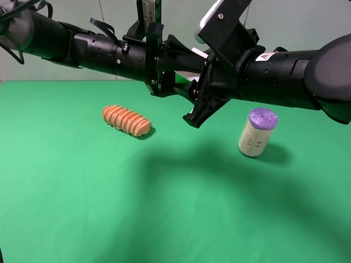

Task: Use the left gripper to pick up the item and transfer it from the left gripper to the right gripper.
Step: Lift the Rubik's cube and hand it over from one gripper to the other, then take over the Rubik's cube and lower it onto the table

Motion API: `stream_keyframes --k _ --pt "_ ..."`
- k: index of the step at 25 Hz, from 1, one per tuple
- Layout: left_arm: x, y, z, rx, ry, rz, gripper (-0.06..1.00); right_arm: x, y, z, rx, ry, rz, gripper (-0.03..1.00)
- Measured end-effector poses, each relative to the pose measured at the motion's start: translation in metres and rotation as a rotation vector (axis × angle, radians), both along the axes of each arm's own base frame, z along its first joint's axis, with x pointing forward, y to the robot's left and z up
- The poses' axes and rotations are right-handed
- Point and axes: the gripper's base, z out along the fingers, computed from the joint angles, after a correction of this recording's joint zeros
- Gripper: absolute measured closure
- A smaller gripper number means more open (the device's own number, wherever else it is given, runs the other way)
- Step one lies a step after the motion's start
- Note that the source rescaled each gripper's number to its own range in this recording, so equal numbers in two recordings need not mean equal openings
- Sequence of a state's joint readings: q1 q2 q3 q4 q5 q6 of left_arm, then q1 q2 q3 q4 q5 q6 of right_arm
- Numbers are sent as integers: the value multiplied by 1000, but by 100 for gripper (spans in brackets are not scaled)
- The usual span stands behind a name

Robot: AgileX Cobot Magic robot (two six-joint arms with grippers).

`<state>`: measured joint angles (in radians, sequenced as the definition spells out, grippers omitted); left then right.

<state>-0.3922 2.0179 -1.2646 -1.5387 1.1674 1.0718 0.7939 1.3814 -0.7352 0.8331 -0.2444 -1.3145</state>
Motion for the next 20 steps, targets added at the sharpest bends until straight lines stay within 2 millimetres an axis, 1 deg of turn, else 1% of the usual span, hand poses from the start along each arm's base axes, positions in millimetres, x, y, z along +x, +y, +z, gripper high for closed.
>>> stream_keyframes --k 9,10,11,12,13,14,16,18,20 --pt "0 0 0 0 0 0 94 0 0 0 -1 -1 1 92" --pt "0 0 0 0 0 0 94 0 0 0 -4 -4 3 95" --pt "0 0 0 0 13 3 87 0 0 0 -6 -6 5 97" --pt "0 0 0 0 30 8 76 0 0 0 -9 -8 7 97" --pt "0 0 1 1 46 12 62 0 0 0 -10 -9 8 97" --pt "0 0 1 3 54 14 53 0 0 0 -10 -9 8 97" --pt "0 0 1 4 60 14 45 0 0 0 -11 -10 9 97" --pt "0 0 1 4 62 15 41 0 0 0 -12 -11 9 97" --pt "1 1 0 6 64 18 40 0 0 0 -13 -12 10 97"
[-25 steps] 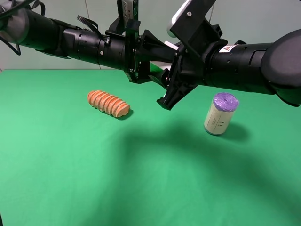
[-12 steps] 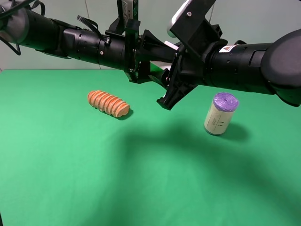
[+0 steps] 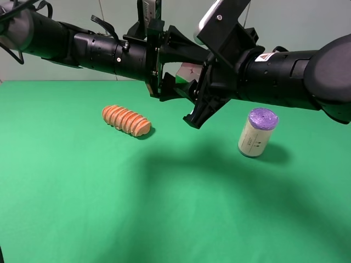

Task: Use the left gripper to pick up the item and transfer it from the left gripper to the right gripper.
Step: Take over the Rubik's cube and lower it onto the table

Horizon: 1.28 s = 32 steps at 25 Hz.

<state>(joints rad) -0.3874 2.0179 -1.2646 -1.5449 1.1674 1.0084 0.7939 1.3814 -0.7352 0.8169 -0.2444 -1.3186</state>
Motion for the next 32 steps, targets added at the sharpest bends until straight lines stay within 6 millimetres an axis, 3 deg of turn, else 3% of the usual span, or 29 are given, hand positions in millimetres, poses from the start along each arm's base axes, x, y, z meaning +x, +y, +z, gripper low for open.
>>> stream_keyframes --k 7,15,22,29,31,32 --pt "10 25 0 60 0 28 39 0 0 -1 -2 4 3 97" --pt "10 50 20 125 -67 34 39 0 0 -1 -3 2 3 97" --pt "-2 60 45 180 -176 3 39 0 0 -1 -3 2 3 97" --pt "-15 87 84 241 -322 31 38 0 0 -1 -3 2 4 97" --pt "-18 98 97 242 -352 67 33 0 0 -1 -3 1 3 97" --pt "-20 105 104 243 -367 91 26 0 0 -1 -3 1 3 97"
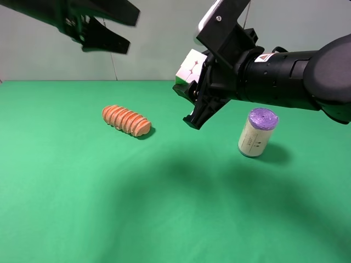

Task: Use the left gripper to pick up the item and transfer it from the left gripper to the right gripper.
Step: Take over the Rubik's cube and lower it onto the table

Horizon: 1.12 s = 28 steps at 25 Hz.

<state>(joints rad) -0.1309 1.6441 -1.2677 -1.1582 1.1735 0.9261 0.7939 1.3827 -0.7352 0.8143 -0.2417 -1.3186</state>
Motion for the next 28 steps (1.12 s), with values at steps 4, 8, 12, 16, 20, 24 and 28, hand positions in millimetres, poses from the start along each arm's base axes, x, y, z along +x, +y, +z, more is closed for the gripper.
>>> stream_keyframes --k 4,8,12,16,20,24,28 --pt "-11 22 24 30 -73 62 2 0 0 0 0 0 0 97" --pt "-35 36 43 161 -114 102 -3 0 0 0 0 1 1 97" --pt "-62 43 67 249 -196 156 -4 0 0 0 0 1 1 97" --pt "-92 49 89 298 -262 220 -4 0 0 0 0 1 1 97" --pt "-125 57 107 360 -323 295 -4 0 0 0 0 1 0 97" --pt "-160 64 111 405 -371 348 -4 0 0 0 0 1 0 97" --pt "-193 70 98 447 -374 394 -4 0 0 0 0 1 0 97"
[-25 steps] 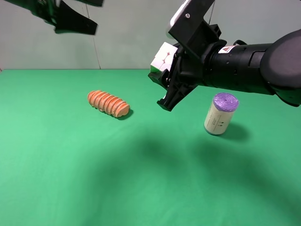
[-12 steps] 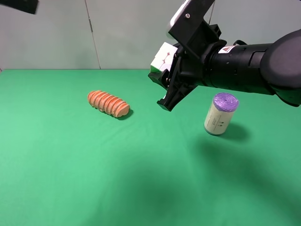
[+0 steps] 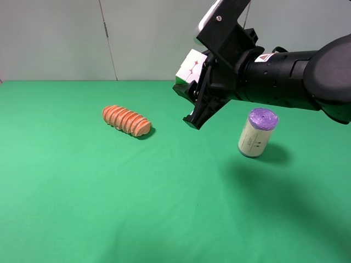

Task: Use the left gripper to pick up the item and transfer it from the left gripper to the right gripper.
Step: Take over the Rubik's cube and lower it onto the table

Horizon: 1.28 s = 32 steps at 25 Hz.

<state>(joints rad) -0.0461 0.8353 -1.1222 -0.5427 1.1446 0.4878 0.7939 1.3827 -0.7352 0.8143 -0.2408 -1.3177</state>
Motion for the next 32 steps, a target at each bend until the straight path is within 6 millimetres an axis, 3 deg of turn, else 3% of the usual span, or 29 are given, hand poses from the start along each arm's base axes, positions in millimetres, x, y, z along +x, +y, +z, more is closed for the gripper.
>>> stream_keyframes --k 6,14,18,23,32 --pt "-50 13 -38 26 -17 163 -4 0 0 0 0 0 0 97" --pt "-111 31 -87 116 -240 299 -4 0 0 0 4 3 -2 97" --pt "-122 37 -113 108 -239 389 -3 0 0 0 24 17 -12 97" --pt "-120 50 -145 111 -119 595 -3 0 0 0 29 20 -14 97" --pt "-119 62 -149 189 -135 694 -2 0 0 0 29 20 -14 97"
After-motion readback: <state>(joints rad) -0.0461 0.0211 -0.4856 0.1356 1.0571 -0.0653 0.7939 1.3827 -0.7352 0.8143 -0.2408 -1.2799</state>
